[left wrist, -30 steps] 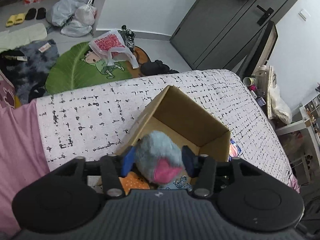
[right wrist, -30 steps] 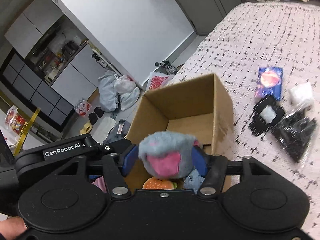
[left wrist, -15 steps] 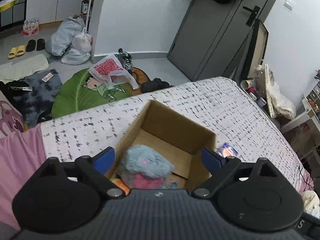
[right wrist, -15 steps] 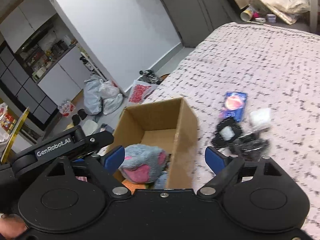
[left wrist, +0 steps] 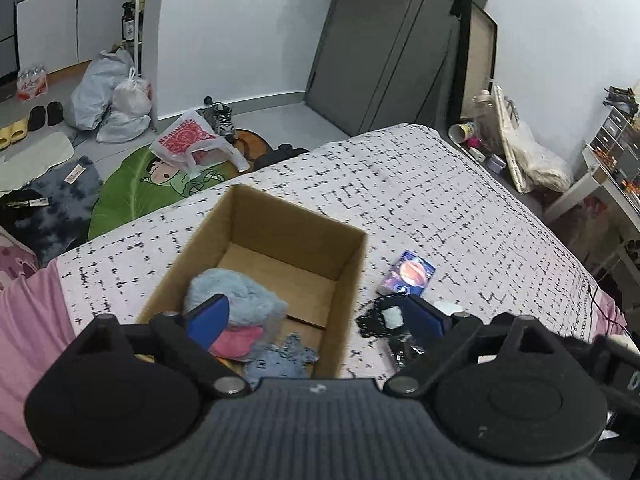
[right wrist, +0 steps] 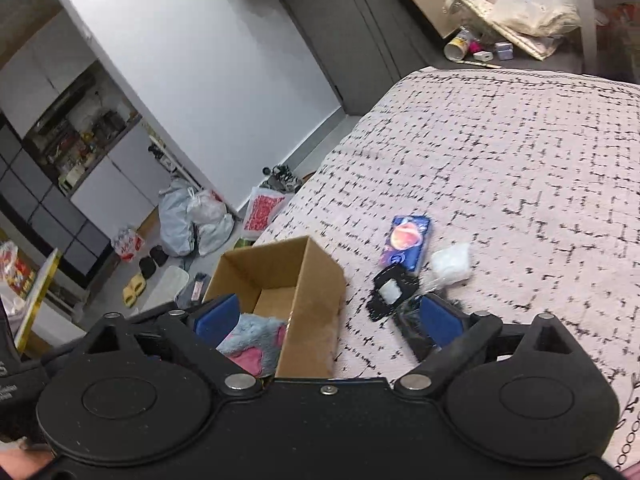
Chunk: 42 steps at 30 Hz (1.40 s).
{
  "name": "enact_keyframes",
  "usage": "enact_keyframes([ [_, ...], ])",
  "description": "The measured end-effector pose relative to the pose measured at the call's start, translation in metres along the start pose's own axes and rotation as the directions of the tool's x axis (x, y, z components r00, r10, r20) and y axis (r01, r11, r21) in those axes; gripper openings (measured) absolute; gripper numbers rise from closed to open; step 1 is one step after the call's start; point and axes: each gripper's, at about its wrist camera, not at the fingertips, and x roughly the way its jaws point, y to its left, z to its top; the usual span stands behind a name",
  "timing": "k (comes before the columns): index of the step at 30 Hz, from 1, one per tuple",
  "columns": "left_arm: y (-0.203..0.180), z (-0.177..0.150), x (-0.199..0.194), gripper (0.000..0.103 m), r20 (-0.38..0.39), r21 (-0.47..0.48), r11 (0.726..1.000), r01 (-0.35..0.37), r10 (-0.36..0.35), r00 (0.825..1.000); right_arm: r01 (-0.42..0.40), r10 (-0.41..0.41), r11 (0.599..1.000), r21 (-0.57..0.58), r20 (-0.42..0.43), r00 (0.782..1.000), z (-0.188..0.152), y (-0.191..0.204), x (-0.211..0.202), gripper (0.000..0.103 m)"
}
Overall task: Organize soft objects
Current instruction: 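Move both tools to the black bags and close right tool on one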
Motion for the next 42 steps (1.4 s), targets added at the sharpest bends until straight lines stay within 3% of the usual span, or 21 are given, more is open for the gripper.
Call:
enact_keyframes([
  [8, -0.026, 0.005, -0.001, 0.093, 0.013, 0.014, 1.0, -0.011, 0.011, 1.0, 0.004, -0.008, 0.997, 0.072, 0.056, 0.998, 0.007, -0.027, -0.014, 0.097],
  [16, -0.049, 0.009, 0.01, 0.093, 0.007, 0.031, 0.999, -0.011, 0.011, 1.0, 0.017, -0.025, 0.986, 0.166, 0.047, 0.999, 0.009, -0.062, -0.011, 0.096],
  [27, -0.089, 0.004, 0.043, 0.092, -0.026, 0.167, 0.985, 0.034, -0.03, 0.999, 0.038, -0.028, 0.941, 0.337, -0.033, 0.999, -0.004, -0.105, 0.014, 0.079],
  [39, -0.105, 0.001, 0.09, 0.087, -0.121, 0.205, 0.976, 0.079, -0.055, 0.991, 0.06, -0.022, 0.891, 0.449, -0.09, 0.996, -0.015, -0.127, 0.039, 0.066],
  [42, -0.101, -0.002, 0.1, 0.081, -0.143, 0.192, 0.976, 0.1, -0.072, 0.987, 0.062, -0.019, 0.888, 0.456, -0.099, 0.995, -0.018, -0.129, 0.047, 0.062],
])
